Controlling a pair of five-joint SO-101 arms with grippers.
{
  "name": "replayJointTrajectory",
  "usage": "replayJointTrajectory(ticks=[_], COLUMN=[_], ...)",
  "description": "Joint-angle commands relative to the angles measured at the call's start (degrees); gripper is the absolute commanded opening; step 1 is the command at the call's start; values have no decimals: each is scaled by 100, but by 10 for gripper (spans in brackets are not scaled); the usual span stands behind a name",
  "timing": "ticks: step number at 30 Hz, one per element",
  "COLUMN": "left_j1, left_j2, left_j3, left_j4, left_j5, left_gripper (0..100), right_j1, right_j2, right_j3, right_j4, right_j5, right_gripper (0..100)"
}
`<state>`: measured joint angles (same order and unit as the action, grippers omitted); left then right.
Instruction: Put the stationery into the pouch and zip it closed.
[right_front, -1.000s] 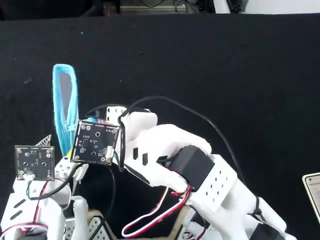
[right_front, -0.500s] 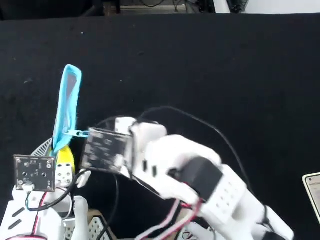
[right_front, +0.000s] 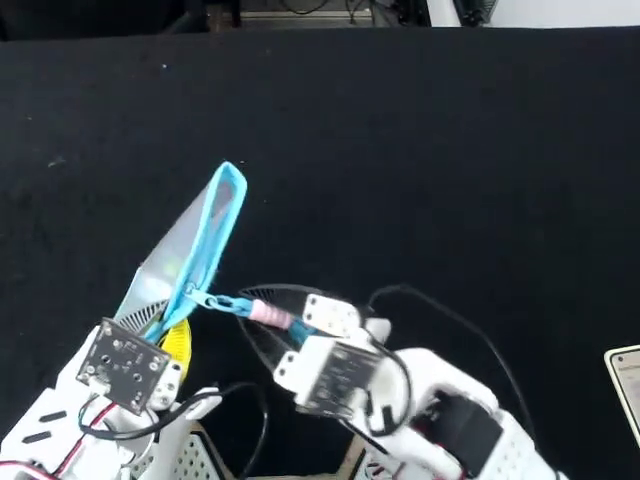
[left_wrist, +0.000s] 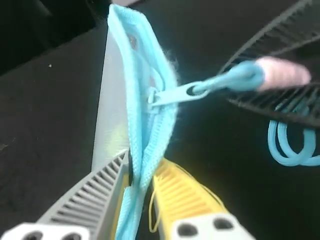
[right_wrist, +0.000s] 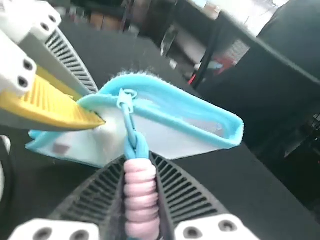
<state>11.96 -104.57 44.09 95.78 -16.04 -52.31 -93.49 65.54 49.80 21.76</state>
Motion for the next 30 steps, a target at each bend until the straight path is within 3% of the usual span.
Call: replayJointTrajectory(ticks=[1, 9, 14, 22, 30], left_j1=[92, 92, 92, 101, 145], left_j2=[18, 18, 18, 18, 18], left_j3=[-321, 101, 426, 470, 505], left_j4=[70, -246, -721, -721, -589], left_j5=[-149, -352, -615, -589, -580], left_gripper=[39, 39, 39, 39, 39], right_j1=[62, 62, 62, 53, -642], right_j2=[-1068, -1349, -1341, -1349, -1385], right_j3=[453, 760, 884, 716, 743], right_j4=[-105, -114, -97, -123, -158], right_j5=[-422, -615, -615, -615, -914], right_gripper=[11, 18, 93, 94, 96])
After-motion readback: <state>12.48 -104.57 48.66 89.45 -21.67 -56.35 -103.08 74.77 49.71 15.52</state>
